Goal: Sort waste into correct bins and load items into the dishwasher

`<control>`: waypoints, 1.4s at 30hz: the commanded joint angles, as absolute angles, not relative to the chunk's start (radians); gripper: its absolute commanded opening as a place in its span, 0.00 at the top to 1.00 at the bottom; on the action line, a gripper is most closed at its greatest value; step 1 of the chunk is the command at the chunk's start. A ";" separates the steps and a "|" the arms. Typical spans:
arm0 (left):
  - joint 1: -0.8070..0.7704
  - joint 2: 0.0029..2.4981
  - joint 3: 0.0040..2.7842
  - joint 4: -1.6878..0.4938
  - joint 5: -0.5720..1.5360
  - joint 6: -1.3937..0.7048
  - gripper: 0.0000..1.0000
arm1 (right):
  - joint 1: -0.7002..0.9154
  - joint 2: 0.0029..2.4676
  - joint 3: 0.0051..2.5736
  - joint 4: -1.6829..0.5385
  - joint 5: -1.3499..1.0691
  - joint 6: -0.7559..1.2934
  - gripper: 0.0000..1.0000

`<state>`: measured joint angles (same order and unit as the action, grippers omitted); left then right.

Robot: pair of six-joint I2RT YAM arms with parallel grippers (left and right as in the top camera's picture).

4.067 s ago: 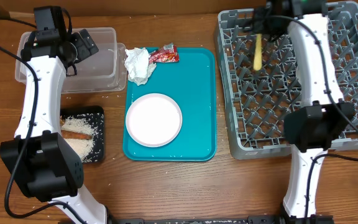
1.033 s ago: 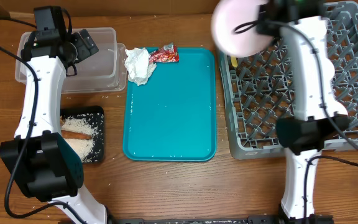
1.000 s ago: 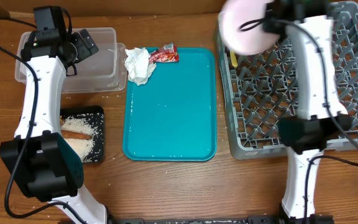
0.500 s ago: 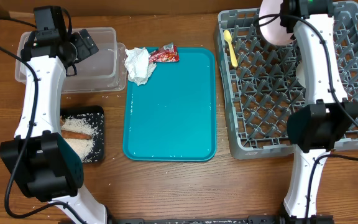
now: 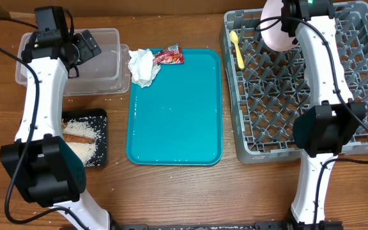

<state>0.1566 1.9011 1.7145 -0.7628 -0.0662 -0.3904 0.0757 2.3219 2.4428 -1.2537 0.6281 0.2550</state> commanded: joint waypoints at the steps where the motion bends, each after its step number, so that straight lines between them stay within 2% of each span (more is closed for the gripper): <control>1: 0.143 1.898 1.727 -0.759 -0.066 -0.397 0.00 | 0.111 2.301 2.441 -1.264 0.562 0.262 0.96; 4: 0.144 1.898 1.727 -0.759 -0.066 -0.397 0.00 | 0.126 2.301 2.441 -1.276 0.562 0.262 0.96; 6: 0.144 1.898 1.727 -0.759 -0.066 -0.397 0.00 | 0.140 2.300 2.442 -1.287 0.562 0.262 0.88; 8: 0.144 1.898 1.727 -0.759 -0.066 -0.397 0.00 | 0.165 2.298 2.442 -1.309 0.558 0.262 0.74; 10: 0.143 1.898 1.727 -0.759 -0.066 -0.397 0.00 | 0.185 2.289 2.444 -1.328 0.543 0.263 0.51; 11: 0.144 1.898 1.727 -0.759 -0.066 -0.397 0.00 | 0.197 2.277 2.444 -1.340 0.517 0.267 0.44; 13: 0.144 1.898 1.727 -0.759 -0.066 -0.397 0.00 | 0.203 2.247 2.444 -1.349 0.445 0.270 0.39; 25: 0.144 1.898 1.727 -0.759 -0.066 -0.397 0.00 | 0.203 2.070 2.444 -1.360 0.255 0.350 0.30; 27: 0.144 1.898 1.727 -0.759 -0.066 -0.397 0.00 | 0.203 2.070 2.444 -1.359 0.199 0.349 0.25; 28: 0.144 1.898 1.727 -0.759 -0.066 -0.397 0.00 | 0.203 2.070 2.443 -1.356 0.158 0.349 0.17; 29: 0.144 1.898 1.727 -0.759 -0.066 -0.397 0.00 | 0.203 2.071 2.443 -1.355 0.131 0.349 0.15; 30: 0.144 1.898 1.727 -0.759 -0.066 -0.397 0.00 | 0.203 2.072 2.442 -1.341 0.004 0.343 0.08; 35: 0.144 1.898 1.727 -0.759 -0.066 -0.397 0.00 | 0.242 2.076 2.441 -1.275 -0.327 0.281 0.04; 42: 0.144 1.898 1.727 -0.759 -0.066 -0.397 0.00 | 0.382 2.201 2.441 -1.074 -0.272 0.282 0.00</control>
